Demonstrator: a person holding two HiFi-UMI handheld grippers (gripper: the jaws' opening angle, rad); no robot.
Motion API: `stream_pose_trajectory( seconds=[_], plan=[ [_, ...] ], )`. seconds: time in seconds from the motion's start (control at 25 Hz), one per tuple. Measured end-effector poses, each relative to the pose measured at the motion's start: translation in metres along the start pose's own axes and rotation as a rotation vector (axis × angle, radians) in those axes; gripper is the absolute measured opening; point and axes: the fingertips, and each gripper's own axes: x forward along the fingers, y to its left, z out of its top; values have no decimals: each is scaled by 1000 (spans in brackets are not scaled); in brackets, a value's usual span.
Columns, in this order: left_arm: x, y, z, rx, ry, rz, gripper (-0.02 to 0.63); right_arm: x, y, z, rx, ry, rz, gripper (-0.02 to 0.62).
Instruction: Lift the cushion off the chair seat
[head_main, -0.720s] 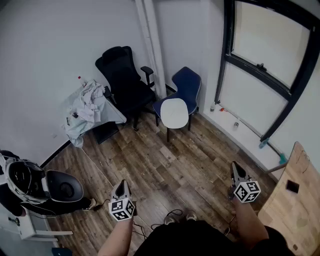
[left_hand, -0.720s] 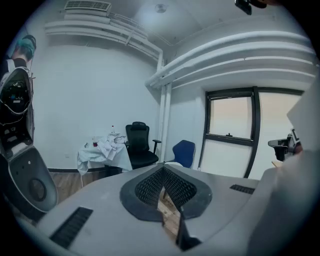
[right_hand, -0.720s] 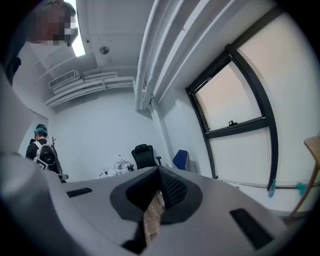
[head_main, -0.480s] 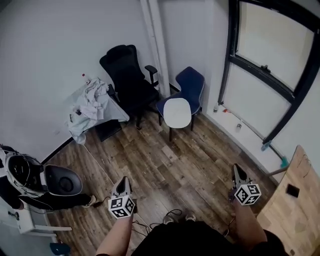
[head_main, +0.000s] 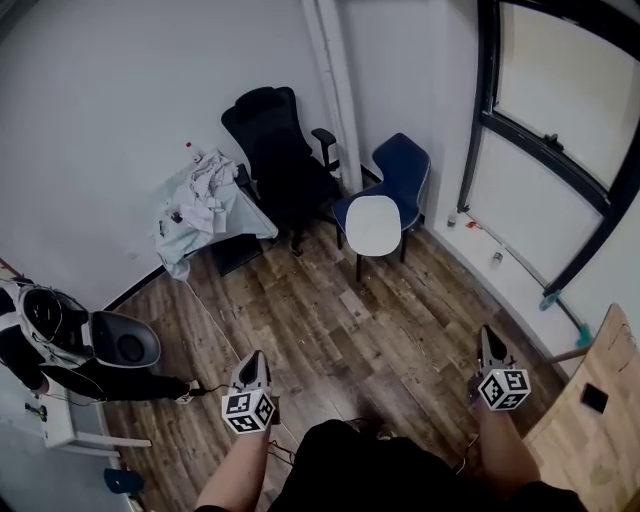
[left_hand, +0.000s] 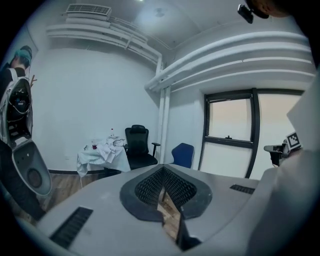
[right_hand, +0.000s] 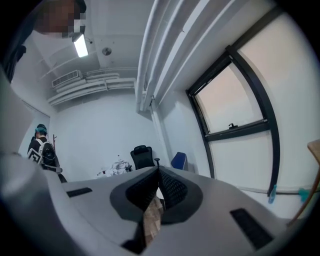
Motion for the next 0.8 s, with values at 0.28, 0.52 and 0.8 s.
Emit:
stream_pose_trajectory(
  seconds=[0.28,0.52,0.8],
  plan=[
    [12,9,22,22,-22,-4,5,30,-6,5,-45,9,-54,12],
    [83,14,51,14,-66,-67,5,66,-10,20,-60,17,-74,12],
    [168,7,55,19,-46,-144,5,105,-25,38,-89,2,-158,12]
  ],
)
